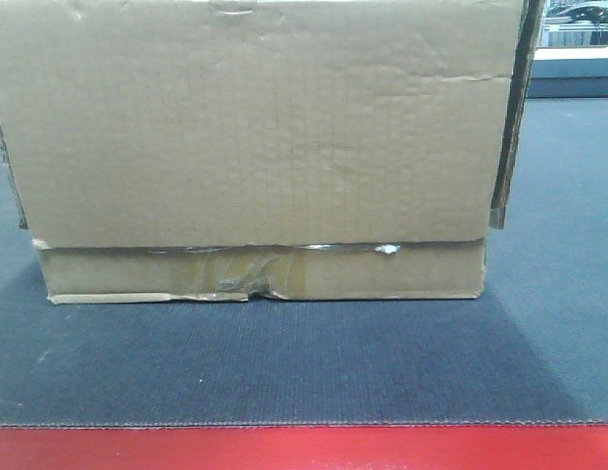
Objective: Grab carton from right shelf to conveyor
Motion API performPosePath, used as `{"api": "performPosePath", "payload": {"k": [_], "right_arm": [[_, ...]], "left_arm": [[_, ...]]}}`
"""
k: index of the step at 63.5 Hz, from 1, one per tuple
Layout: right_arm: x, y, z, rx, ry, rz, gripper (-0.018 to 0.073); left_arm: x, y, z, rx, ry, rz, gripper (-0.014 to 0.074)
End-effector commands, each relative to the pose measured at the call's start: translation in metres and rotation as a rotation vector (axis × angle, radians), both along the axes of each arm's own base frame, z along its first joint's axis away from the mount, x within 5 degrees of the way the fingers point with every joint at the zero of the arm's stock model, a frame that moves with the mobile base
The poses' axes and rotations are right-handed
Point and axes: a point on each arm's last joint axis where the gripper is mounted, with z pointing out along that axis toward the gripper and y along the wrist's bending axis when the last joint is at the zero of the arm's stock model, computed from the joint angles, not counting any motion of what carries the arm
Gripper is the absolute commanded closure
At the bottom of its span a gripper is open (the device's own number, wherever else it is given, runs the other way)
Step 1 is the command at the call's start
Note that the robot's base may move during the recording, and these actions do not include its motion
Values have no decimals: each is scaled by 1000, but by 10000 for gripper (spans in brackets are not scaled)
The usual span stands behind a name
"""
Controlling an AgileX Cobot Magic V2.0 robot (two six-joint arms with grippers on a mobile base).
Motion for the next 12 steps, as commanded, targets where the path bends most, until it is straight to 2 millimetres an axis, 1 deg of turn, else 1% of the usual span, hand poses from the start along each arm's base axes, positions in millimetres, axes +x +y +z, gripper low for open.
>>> {"api": "performPosePath", "payload": {"k": [1, 12], "right_arm": [[-1, 0, 3, -5, -34, 1, 629], [-1, 0, 3, -5, -34, 1, 629]], "left_arm": [[-1, 0, 3, -1, -26, 5, 582], [-1, 0, 3, -1, -26, 5, 582]]}}
